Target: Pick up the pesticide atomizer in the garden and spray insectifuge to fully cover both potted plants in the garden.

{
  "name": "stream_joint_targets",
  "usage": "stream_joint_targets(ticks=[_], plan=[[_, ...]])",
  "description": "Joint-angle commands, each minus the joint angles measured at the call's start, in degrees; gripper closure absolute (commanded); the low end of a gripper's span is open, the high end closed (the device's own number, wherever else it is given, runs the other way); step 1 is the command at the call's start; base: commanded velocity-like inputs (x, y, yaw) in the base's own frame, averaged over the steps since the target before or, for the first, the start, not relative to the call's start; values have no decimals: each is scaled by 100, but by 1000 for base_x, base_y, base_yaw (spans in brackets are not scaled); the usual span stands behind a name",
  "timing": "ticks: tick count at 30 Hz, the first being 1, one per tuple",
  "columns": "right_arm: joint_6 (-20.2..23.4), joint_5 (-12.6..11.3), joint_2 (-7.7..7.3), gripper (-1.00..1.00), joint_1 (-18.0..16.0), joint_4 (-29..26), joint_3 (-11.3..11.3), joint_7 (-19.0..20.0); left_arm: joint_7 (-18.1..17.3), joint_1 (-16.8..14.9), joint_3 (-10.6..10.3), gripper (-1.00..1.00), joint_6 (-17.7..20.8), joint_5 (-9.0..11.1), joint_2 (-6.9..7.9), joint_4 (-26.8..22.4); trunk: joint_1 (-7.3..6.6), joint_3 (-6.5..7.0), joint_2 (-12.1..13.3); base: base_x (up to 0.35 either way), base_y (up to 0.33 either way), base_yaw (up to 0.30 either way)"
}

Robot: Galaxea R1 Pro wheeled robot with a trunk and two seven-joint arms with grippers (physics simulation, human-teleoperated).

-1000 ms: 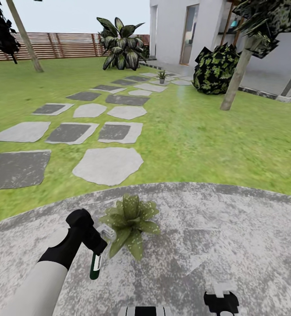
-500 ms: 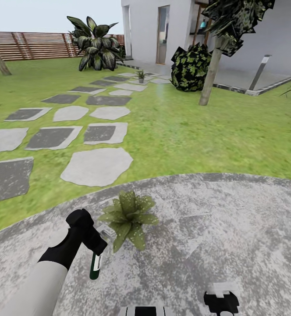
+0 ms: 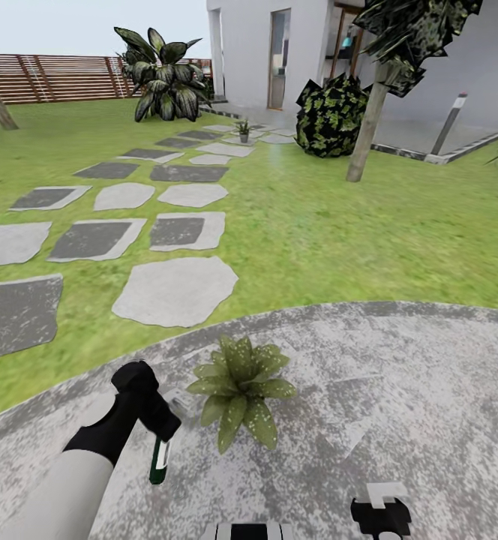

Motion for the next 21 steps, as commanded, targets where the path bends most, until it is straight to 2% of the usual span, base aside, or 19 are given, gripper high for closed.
stream_joint_targets(ticks=[1,4,6,9,11,13,14,17,19,21], plan=[[-23,56,1,-100,-5,11,-48,-15,-60,81,-6,100,58,-64,12,-2,0,-4,-2,32,29,0],[-21,55,2,-100,-5,14,-48,-13,-52,297,-5,100,55,-49,155,-54,0,-4,-2,10,9,0],[-17,57,9,-100,-5,17,-48,-8,-51,333,1,100,56,-22,196,-67,0,-4,-2,2,2,0],[-16,58,11,-100,-5,18,-48,-7,-44,344,-19,100,60,-10,134,-76,0,-4,-2,0,0,0],[-16,58,11,-100,-5,19,-48,-7,-29,346,-34,100,65,-8,-4,-81,0,-4,-2,0,0,0],[-16,58,11,-100,-5,19,-48,-6,-13,346,-27,100,71,-11,-27,-88,0,-4,-2,0,0,0],[-16,58,11,-100,-5,19,-48,-6,-10,346,-19,100,72,-14,-13,-89,0,-4,-2,0,0,0],[-16,58,14,-100,-5,19,-48,-6,140,346,64,100,58,-7,264,-84,0,-4,-2,0,0,0],[-16,58,15,-100,-5,19,-48,-6,244,346,173,100,51,-1,302,-85,0,-4,-2,0,0,0],[-20,58,18,-100,-5,19,-48,-6,512,346,197,100,30,3,281,-88,0,-4,-2,0,0,0]])
